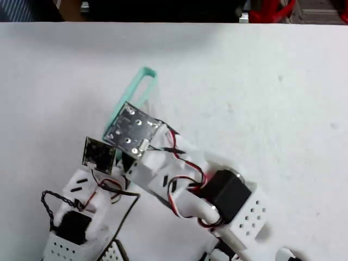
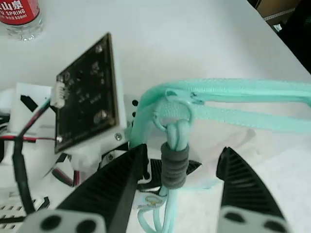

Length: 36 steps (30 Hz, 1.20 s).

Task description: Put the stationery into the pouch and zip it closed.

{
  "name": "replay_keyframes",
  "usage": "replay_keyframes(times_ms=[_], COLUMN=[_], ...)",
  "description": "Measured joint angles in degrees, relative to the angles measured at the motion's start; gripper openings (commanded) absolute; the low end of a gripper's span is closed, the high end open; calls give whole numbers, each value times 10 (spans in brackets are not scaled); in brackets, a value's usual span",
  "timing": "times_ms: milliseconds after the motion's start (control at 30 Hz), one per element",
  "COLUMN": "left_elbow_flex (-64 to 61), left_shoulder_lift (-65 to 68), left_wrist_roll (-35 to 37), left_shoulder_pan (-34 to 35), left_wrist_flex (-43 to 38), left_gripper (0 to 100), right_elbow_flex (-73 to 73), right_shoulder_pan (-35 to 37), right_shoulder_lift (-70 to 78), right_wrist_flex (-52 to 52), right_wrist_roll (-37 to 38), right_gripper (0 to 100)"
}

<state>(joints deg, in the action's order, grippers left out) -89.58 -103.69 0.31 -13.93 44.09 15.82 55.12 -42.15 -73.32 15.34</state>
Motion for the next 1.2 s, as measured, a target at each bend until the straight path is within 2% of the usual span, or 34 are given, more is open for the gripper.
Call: replay_keyframes(times_ms=[200,333,433,633,767,933,1133,1200], left_elbow_flex=[0,0,9,118,170,181,180,161], left_shoulder_lift=[0,0,1,0,-8,-8,-8,-8], left_wrist_roll=[1,1,1,4,17,18,18,8], left_shoulder_pan=[2,3,3,3,3,3,1,0], left_wrist_flex=[0,0,11,142,179,156,104,70], left_gripper=[154,155,183,218,218,208,18,50], right_elbow_flex=[56,65,65,65,65,65,65,65], right_shoulder_pan=[-4,-4,-9,-64,-83,-83,-87,-91], right_shoulder_lift=[0,-1,-15,-40,-42,-42,-43,-43], right_wrist_flex=[88,102,102,110,110,110,97,91], right_wrist_roll=[3,49,57,58,58,58,58,58], right_gripper=[9,18,19,19,19,19,19,19])
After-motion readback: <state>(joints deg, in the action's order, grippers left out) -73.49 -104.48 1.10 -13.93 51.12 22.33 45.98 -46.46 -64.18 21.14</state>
